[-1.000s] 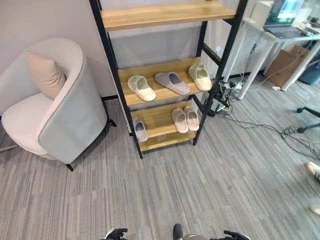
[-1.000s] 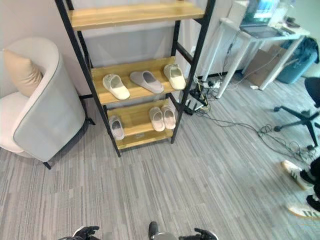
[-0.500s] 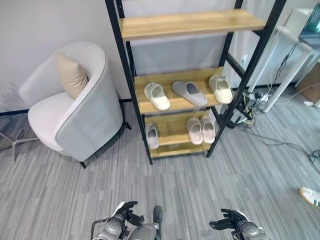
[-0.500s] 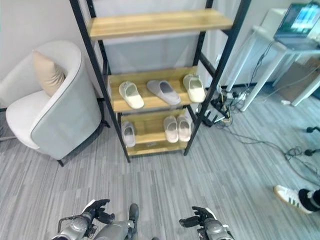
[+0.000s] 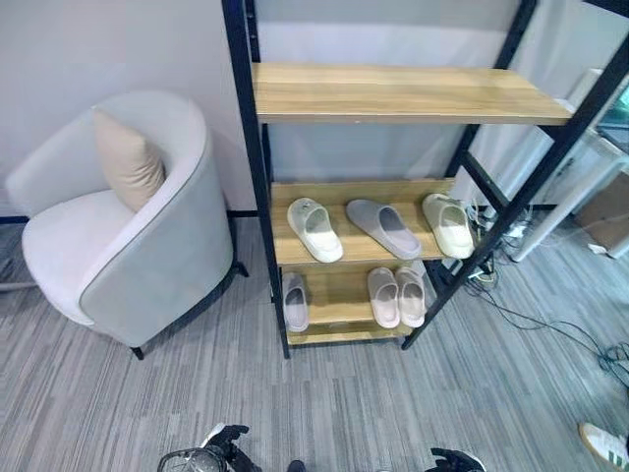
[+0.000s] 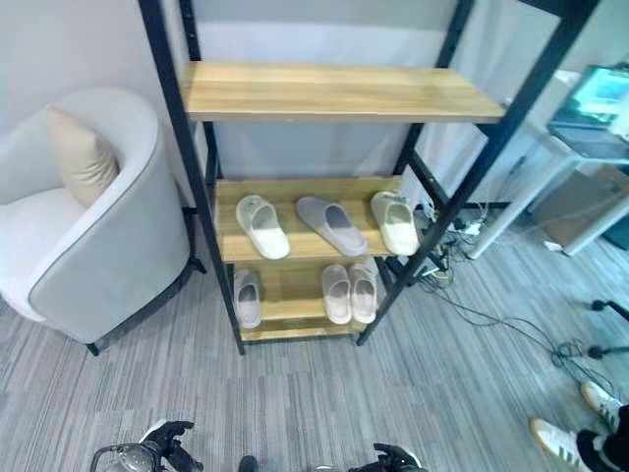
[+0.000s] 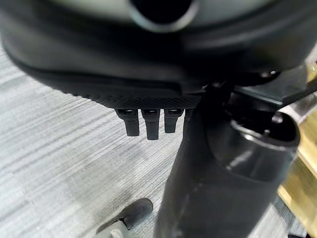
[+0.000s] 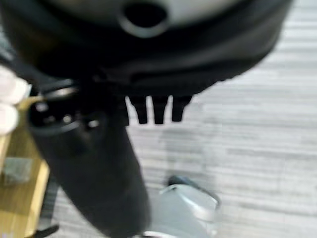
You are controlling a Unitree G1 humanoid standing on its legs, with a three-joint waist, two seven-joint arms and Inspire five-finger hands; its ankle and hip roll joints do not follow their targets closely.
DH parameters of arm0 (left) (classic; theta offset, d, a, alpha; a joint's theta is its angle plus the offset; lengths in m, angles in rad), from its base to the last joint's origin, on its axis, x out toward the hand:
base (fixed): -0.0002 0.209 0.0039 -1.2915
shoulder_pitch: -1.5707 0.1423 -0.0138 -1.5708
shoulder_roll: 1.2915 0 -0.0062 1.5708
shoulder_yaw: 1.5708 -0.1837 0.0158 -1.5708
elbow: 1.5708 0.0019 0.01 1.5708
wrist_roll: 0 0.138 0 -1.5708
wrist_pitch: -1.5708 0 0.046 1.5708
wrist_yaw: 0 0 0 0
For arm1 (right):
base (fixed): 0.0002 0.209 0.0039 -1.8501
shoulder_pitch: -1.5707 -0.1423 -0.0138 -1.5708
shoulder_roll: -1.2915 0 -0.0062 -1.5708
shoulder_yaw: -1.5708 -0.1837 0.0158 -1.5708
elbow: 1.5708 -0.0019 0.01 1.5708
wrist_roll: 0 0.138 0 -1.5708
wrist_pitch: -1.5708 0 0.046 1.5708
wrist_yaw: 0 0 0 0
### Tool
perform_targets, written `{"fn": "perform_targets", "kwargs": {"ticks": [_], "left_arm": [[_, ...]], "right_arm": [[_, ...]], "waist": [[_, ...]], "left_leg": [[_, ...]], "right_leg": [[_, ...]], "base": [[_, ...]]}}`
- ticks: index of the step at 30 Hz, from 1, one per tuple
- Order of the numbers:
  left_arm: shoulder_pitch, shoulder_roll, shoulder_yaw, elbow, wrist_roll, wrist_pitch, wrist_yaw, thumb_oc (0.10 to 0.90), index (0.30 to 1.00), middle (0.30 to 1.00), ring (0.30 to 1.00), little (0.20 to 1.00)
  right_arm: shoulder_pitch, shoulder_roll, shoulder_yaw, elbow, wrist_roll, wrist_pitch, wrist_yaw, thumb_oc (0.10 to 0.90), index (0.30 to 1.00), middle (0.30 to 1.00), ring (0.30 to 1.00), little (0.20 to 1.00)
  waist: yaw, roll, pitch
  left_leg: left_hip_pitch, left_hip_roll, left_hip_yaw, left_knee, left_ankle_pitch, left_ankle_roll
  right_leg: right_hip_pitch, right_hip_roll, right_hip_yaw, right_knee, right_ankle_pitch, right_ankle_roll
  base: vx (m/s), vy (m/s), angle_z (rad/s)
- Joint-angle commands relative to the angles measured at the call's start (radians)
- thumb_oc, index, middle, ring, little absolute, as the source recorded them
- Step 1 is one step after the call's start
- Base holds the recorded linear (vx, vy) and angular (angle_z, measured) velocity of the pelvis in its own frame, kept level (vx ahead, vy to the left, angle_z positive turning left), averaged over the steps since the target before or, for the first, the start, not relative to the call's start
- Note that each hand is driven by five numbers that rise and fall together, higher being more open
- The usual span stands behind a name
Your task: Arrange the slippers neatly on the shoe rack.
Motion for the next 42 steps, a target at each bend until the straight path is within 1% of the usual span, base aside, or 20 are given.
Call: {"fn": "perform_targets", "kwargs": {"ticks": [1, 3, 6, 11, 12, 13, 15, 16, 17, 18, 19, 20, 22, 24, 25, 29, 30, 36, 41, 42], "left_arm": [[-0.012, -0.014, -0.009, 0.016, 0.045, -0.011, 0.005, 0.8, 0.9, 0.9, 0.9, 0.9], [-0.011, -0.012, -0.015, 0.015, 0.049, -0.014, 0.007, 0.8, 0.9, 0.9, 0.9, 0.9], [-0.01, -0.011, -0.015, 0.011, 0.047, -0.019, 0.014, 0.8, 0.9, 0.9, 0.9, 0.9], [0.002, -0.027, -0.016, -0.004, 0.026, -0.026, 0.025, 0.8, 0.9, 0.9, 0.9, 0.9], [0.005, -0.029, -0.006, -0.011, 0.015, -0.027, 0.031, 0.8, 0.9, 0.9, 0.9, 0.9], [0.006, -0.03, -0.006, -0.011, 0.015, -0.026, 0.031, 0.8, 0.9, 0.9, 0.9, 0.9], [0.007, -0.022, -0.011, -0.038, 0.014, -0.036, 0.041, 0.8, 0.9, 0.9, 0.9, 0.9], [0.007, -0.022, -0.011, -0.038, 0.014, -0.035, 0.041, 0.8, 0.9, 0.9, 0.9, 0.9], [-0.003, -0.022, -0.008, -0.043, 0.001, -0.033, 0.044, 0.8, 0.9, 0.9, 0.9, 0.9], [-0.003, -0.022, -0.008, -0.043, 0.001, -0.033, 0.044, 0.8, 0.9, 0.9, 0.9, 0.9], [-0.01, -0.025, -0.012, -0.037, -0.015, -0.033, 0.035, 0.8, 0.9, 0.9, 0.9, 0.9], [-0.01, -0.025, -0.011, -0.037, -0.016, -0.033, 0.035, 0.8, 0.9, 0.9, 0.9, 0.9], [0.003, -0.027, 0.018, 0.006, -0.017, -0.026, 0.045, 0.8, 0.9, 0.9, 0.9, 0.9], [0.016, -0.027, 0.03, 0.026, -0.018, -0.024, 0.042, 0.8, 0.9, 0.9, 0.9, 0.9], [0.036, -0.018, 0.048, 0.046, -0.005, -0.02, 0.043, 0.8, 0.9, 0.9, 0.9, 0.9], [0.043, -0.012, 0.078, 0.047, -0.022, -0.017, 0.041, 0.8, 0.9, 0.9, 0.9, 0.9], [0.039, 0.059, 0.213, 0.126, -0.115, 0.006, 0.028, 0.8, 0.9, 0.9, 0.9, 0.9], [0.053, 0.041, 0.198, 0.115, -0.099, 0.003, 0.02, 0.8, 0.9, 0.9, 0.9, 0.9], [0.027, 0.032, 0.172, 0.073, -0.134, -0.012, 0.024, 0.8, 0.9, 0.9, 0.9, 0.9], [0.019, 0.027, 0.15, 0.048, -0.134, -0.023, 0.026, 0.8, 0.9, 0.9, 0.9, 0.9]], "right_arm": [[0.015, -0.004, 0.02, -0.033, -0.009, -0.015, 0.001, 0.8, 0.9, 0.9, 0.9, 0.9], [0.008, -0.012, 0.024, -0.037, -0.01, -0.013, -0.001, 0.8, 0.9, 0.9, 0.9, 0.9], [0.006, -0.017, 0.022, -0.038, -0.008, -0.015, -0.01, 0.8, 0.9, 0.9, 0.9, 0.9], [0.02, -0.031, 0.019, -0.044, -0.002, -0.026, -0.027, 0.8, 0.9, 0.9, 0.9, 0.9], [0.039, -0.072, -0.01, -0.057, 0.005, -0.035, -0.033, 0.8, 0.9, 0.9, 0.9, 0.9], [0.04, -0.072, -0.01, -0.058, 0.005, -0.035, -0.033, 0.8, 0.9, 0.9, 0.9, 0.9], [0.048, -0.107, -0.038, -0.113, 0.038, -0.067, -0.052, 0.8, 0.9, 0.9, 0.9, 0.9], [0.049, -0.107, -0.038, -0.113, 0.038, -0.067, -0.052, 0.8, 0.9, 0.9, 0.9, 0.9], [0.075, -0.105, -0.067, -0.112, 0.095, -0.063, -0.036, 0.8, 0.9, 0.9, 0.9, 0.9], [0.076, -0.106, -0.067, -0.112, 0.095, -0.062, -0.035, 0.8, 0.9, 0.9, 0.9, 0.9], [0.059, -0.11, -0.073, -0.071, 0.105, -0.056, -0.053, 0.8, 0.9, 0.9, 0.9, 0.9], [0.058, -0.11, -0.073, -0.07, 0.105, -0.056, -0.053, 0.8, 0.9, 0.9, 0.9, 0.9], [0.067, -0.061, -0.043, -0.102, 0.106, -0.061, -0.044, 0.8, 0.9, 0.9, 0.9, 0.9], [0.079, -0.046, -0.032, -0.113, 0.102, -0.059, -0.036, 0.8, 0.9, 0.9, 0.9, 0.9], [0.105, -0.019, -0.017, -0.142, 0.105, -0.058, -0.017, 0.8, 0.9, 0.9, 0.9, 0.9], [0.126, 0.009, 0.003, -0.091, 0.073, -0.044, -0.008, 0.8, 0.9, 0.9, 0.9, 0.9], [0.016, 0.072, 0.061, -0.152, 0.166, -0.021, 0.041, 0.8, 0.9, 0.9, 0.9, 0.9], [0.039, 0.056, 0.01, -0.137, 0.186, -0.028, 0.027, 0.8, 0.9, 0.9, 0.9, 0.9], [0.064, 0.028, -0.039, -0.119, 0.237, -0.036, 0.018, 0.8, 0.9, 0.9, 0.9, 0.9], [0.071, 0.02, -0.059, -0.119, 0.275, -0.044, 0.019, 0.8, 0.9, 0.9, 0.9, 0.9]], "waist": [[-0.014, 0.024, -0.019], [-0.025, 0.022, -0.018], [-0.023, 0.015, -0.026], [-0.019, 0.021, -0.035], [-0.023, 0.022, -0.035], [-0.023, 0.022, -0.035], [-0.028, 0.018, -0.021], [-0.028, 0.018, -0.021], [-0.041, 0.009, -0.006], [-0.041, 0.009, -0.006], [-0.041, 0.014, 0.01], [-0.043, 0.014, 0.009], [-0.037, 0.026, 0.002], [-0.039, 0.026, -0.005], [-0.042, 0.024, -0.017], [-0.036, 0.018, -0.025], [0.03, -0.037, -0.027], [0.013, -0.031, -0.041], [-0.013, -0.021, -0.045], [-0.024, -0.014, -0.045]], "left_leg": [[-0.034, 0.027, -0.023, 0.132, -0.148, -0.077], [-0.015, 0.029, -0.034, 0.132, -0.16, -0.086], [-0.004, 0.042, -0.052, 0.134, -0.166, -0.101], [-0.006, 0.077, -0.075, 0.122, -0.145, -0.129], [-0.012, 0.099, -0.078, 0.109, -0.126, -0.144], [-0.01, 0.099, -0.079, 0.108, -0.125, -0.144], [-0.042, 0.115, -0.082, 0.113, -0.097, -0.167], [-0.043, 0.114, -0.083, 0.113, -0.097, -0.167], [-0.073, 0.119, -0.054, 0.127, -0.077, -0.172], [-0.074, 0.118, -0.054, 0.127, -0.077, -0.172], [-0.108, 0.113, -0.022, 0.113, -0.053, -0.163], [-0.109, 0.112, -0.022, 0.114, -0.053, -0.163], [-0.094, 0.105, -0.025, 0.037, -0.034, -0.153], [-0.086, 0.1, -0.021, 0.024, -0.031, -0.149], [-0.072, 0.095, -0.009, 0.009, -0.026, -0.147], [-0.053, 0.09, -0.004, 0.009, -0.031, -0.143], [-0.106, 0.066, -0.008, 0.144, -0.155, -0.114], [-0.065, 0.074, 0.007, 0.099, -0.137, -0.114], [-0.031, 0.101, 0.0, 0.082, -0.122, -0.14], [-0.025, 0.126, -0.001, 0.091, -0.119, -0.16]], "right_leg": [[0.041, -0.013, 0.065, -0.166, 0.145, 0.033], [0.028, -0.007, 0.102, -0.22, 0.168, 0.041], [0.054, 0.011, 0.126, -0.249, 0.163, 0.042], [0.101, 0.043, 0.112, -0.279, 0.142, 0.014], [0.118, 0.06, 0.099, -0.298, 0.13, 0.002], [0.119, 0.06, 0.099, -0.299, 0.13, 0.001], [0.134, 0.069, 0.075, -0.322, 0.122, -0.01], [0.134, 0.069, 0.075, -0.322, 0.122, -0.01], [0.14, 0.062, 0.058, -0.331, 0.12, -0.011], [0.14, 0.062, 0.057, -0.331, 0.12, -0.011], [0.137, 0.062, 0.043, -0.327, 0.125, -0.013], [0.136, 0.061, 0.042, -0.326, 0.125, -0.013], [0.135, 0.073, 0.039, -0.326, 0.122, -0.012], [0.138, 0.073, 0.042, -0.328, 0.123, -0.009], [0.145, 0.071, 0.045, -0.333, 0.124, -0.008], [0.163, 0.064, 0.048, -0.343, 0.127, -0.007], [0.078, -0.023, 0.061, -0.367, 0.192, 0.053], [0.101, -0.01, 0.043, -0.357, 0.171, 0.045], [0.131, 0.019, 0.048, -0.342, 0.133, 0.021], [0.144, 0.037, 0.05, -0.342, 0.118, 0.008]], "base": [[0.14, -0.212, -0.16], [0.14, -0.22, -0.12], [0.09, -0.244, 0.31], [-0.01, -0.228, 0.15], [-0.04, -0.149, 0.0], [-0.09, -0.253, 0.14], [-0.09, -0.152, 0.25], [-0.1, -0.089, 0.31], [-0.07, -0.043, 0.29], [-0.14, -0.03, 0.39], [-0.08, 0.014, 0.35], [-0.09, 0.019, 0.34], [0.0, 0.053, 0.17], [0.03, 0.066, -0.04], [0.03, 0.055, -0.11], [0.05, 0.068, -0.08], [0.0, 0.0, 0.0], [-0.02, -0.089, -0.15], [0.02, -0.201, 0.03], [0.03, -0.21, 0.0]]}}
